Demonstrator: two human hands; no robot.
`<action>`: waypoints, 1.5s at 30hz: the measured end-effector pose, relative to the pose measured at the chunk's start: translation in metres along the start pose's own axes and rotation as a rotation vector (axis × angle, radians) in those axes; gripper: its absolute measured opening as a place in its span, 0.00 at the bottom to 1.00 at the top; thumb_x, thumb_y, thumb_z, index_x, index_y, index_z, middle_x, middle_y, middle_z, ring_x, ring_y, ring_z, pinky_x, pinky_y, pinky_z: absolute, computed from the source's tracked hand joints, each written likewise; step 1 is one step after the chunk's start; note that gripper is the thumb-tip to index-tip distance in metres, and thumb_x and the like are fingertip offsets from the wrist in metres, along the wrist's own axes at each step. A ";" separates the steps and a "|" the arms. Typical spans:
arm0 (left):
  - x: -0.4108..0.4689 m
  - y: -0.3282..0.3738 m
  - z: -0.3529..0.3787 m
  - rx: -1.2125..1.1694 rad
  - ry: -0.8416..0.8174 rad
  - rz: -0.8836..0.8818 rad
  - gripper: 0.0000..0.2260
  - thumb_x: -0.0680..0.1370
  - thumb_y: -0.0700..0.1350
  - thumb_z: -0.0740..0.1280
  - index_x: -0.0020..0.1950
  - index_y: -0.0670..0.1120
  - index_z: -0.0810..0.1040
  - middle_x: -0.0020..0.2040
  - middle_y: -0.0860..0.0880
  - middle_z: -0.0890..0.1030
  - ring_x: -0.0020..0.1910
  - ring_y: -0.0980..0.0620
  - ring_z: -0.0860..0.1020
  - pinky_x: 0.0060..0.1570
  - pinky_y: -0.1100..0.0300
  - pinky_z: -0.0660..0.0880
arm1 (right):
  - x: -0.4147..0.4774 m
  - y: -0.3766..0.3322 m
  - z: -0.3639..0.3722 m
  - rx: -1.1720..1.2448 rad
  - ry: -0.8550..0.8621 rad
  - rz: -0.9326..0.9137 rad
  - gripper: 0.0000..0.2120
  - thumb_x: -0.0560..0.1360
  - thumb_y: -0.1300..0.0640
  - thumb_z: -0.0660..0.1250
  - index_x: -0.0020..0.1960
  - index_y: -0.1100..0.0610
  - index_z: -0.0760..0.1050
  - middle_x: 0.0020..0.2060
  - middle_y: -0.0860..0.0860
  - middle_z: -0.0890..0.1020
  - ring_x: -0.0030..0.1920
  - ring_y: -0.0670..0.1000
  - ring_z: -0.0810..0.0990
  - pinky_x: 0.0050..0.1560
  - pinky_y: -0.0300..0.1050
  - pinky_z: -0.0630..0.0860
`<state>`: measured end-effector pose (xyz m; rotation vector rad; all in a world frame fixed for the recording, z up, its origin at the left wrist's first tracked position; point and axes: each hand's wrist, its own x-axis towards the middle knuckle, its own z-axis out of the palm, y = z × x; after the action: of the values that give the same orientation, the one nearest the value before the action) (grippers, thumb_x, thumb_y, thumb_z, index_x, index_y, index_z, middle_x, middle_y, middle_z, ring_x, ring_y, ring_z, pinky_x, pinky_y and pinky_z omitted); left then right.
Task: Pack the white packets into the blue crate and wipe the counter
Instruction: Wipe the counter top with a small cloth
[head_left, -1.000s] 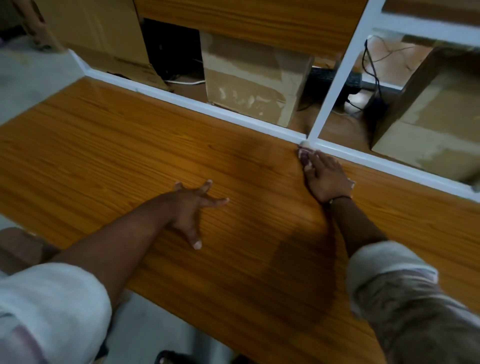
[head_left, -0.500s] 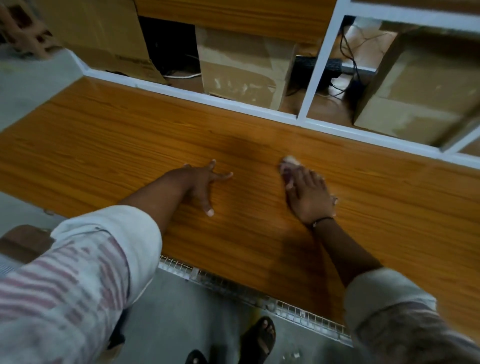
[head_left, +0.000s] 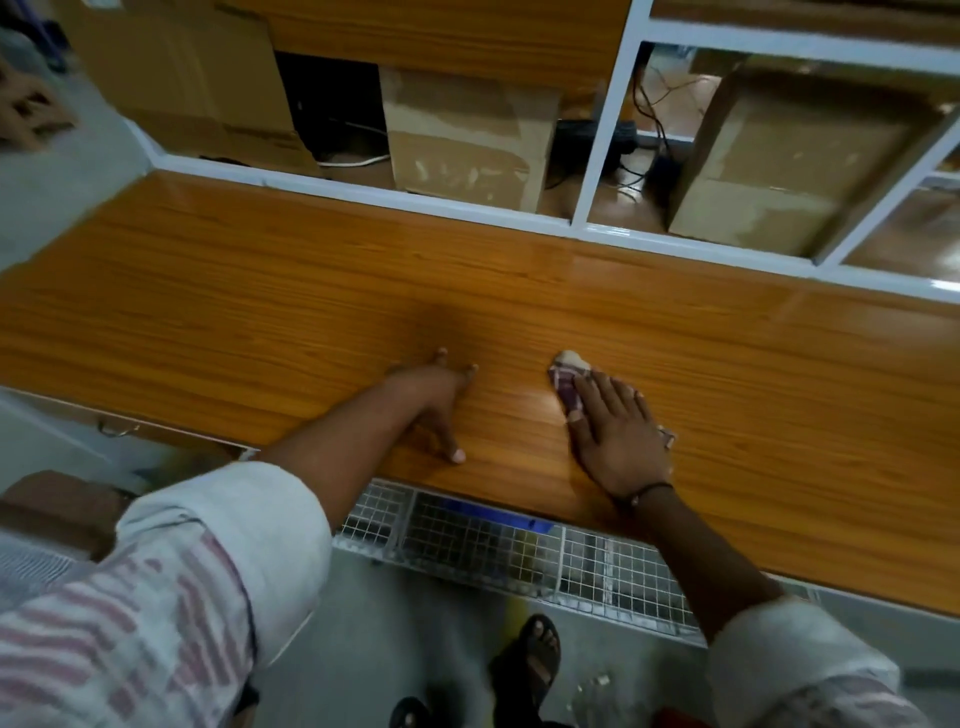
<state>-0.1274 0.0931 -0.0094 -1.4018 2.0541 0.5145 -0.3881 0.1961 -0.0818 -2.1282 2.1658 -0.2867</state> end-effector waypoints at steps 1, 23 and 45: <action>-0.002 0.010 0.002 0.002 0.002 0.018 0.64 0.60 0.64 0.81 0.80 0.61 0.36 0.80 0.43 0.32 0.80 0.33 0.45 0.74 0.29 0.50 | -0.012 -0.006 0.001 0.000 -0.007 -0.030 0.28 0.83 0.40 0.46 0.80 0.49 0.60 0.79 0.52 0.62 0.79 0.57 0.59 0.78 0.56 0.54; -0.017 0.084 -0.013 -0.021 -0.074 0.078 0.61 0.66 0.58 0.80 0.79 0.63 0.33 0.79 0.47 0.28 0.77 0.30 0.33 0.72 0.29 0.41 | 0.038 0.051 -0.013 -0.021 -0.070 -0.030 0.29 0.83 0.40 0.43 0.81 0.50 0.54 0.81 0.53 0.57 0.80 0.58 0.55 0.78 0.56 0.50; 0.075 0.089 -0.048 -0.164 0.020 0.025 0.62 0.56 0.70 0.79 0.71 0.78 0.33 0.78 0.48 0.27 0.74 0.25 0.35 0.71 0.25 0.41 | 0.284 0.075 0.001 0.051 -0.162 -0.345 0.27 0.84 0.42 0.48 0.81 0.49 0.55 0.80 0.53 0.57 0.80 0.57 0.52 0.79 0.58 0.47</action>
<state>-0.2428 0.0442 -0.0243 -1.4816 2.0875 0.6955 -0.4684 -0.0868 -0.0790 -2.3958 1.6840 -0.1831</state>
